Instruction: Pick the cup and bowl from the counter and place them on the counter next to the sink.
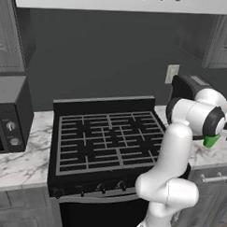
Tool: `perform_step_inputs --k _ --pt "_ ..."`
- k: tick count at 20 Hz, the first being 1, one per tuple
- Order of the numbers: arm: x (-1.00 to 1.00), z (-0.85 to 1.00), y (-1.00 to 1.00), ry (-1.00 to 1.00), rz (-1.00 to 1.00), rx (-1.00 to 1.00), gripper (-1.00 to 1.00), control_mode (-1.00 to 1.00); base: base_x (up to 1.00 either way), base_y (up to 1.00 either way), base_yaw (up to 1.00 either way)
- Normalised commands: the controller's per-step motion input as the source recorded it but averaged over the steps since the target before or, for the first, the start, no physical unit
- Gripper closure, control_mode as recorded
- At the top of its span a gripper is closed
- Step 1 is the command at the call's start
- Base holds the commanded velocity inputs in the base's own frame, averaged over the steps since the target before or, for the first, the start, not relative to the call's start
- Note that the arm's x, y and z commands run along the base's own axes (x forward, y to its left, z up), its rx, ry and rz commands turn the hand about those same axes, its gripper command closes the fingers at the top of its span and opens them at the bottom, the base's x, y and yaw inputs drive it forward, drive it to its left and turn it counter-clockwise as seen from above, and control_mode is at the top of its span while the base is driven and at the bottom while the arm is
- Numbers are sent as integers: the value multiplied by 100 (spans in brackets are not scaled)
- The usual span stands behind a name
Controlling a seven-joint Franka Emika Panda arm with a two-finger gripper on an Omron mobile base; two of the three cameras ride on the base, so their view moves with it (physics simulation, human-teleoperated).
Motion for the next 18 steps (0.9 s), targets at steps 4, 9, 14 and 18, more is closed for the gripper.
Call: perform_step_inputs --k 4,9,14,18 --pt "0 0 2 0 0 0 100 -100 0 0 0" --pt "0 0 3 0 0 0 100 -100 0 0 0" --pt "0 0 0 0 0 0 100 -100 0 0 0" --pt "-4 10 0 -4 2 1 100 -100 0 0 0"
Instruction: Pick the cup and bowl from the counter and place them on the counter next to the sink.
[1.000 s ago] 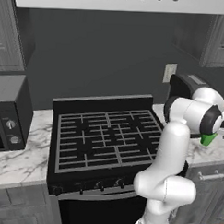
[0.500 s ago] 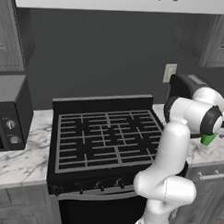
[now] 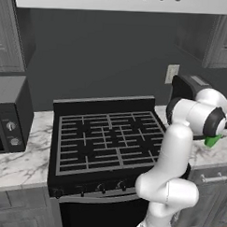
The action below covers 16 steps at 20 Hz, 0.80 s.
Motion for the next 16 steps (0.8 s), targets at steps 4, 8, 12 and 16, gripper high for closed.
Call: perform_step_inputs --k 4,8,12,16 --pt "-59 49 0 -18 12 11 100 -100 0 0 0" --pt "-74 52 4 -17 11 10 100 -100 0 0 0" --pt "-74 47 40 -5 8 2 100 -100 0 0 0" --pt "-61 54 63 0 1 0 100 -100 0 0 0"
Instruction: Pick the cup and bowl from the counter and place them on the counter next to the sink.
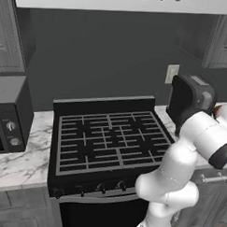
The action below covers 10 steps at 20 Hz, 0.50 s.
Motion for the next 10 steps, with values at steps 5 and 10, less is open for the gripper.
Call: perform_step_inputs --k 5,10 --pt "-49 46 79 0 0 -6 100 -100 0 0 0" --pt "-33 33 96 0 0 -12 100 -100 0 0 0"
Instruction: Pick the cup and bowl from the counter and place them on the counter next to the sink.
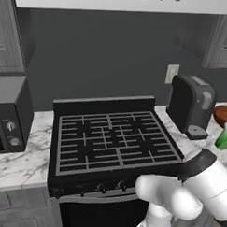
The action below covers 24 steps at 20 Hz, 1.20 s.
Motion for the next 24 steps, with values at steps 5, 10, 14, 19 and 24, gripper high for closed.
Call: perform_step_inputs --k 5,10,14,19,24 --pt "-21 49 100 0 0 -15 100 -100 0 0 0" --pt "-7 54 100 1 0 -15 100 -100 0 0 0" --pt "0 34 84 15 -12 -18 100 -100 0 0 0" --pt "8 12 86 18 -14 -16 100 -100 0 0 0" --pt "3 12 43 20 -12 0 100 -100 0 0 0"
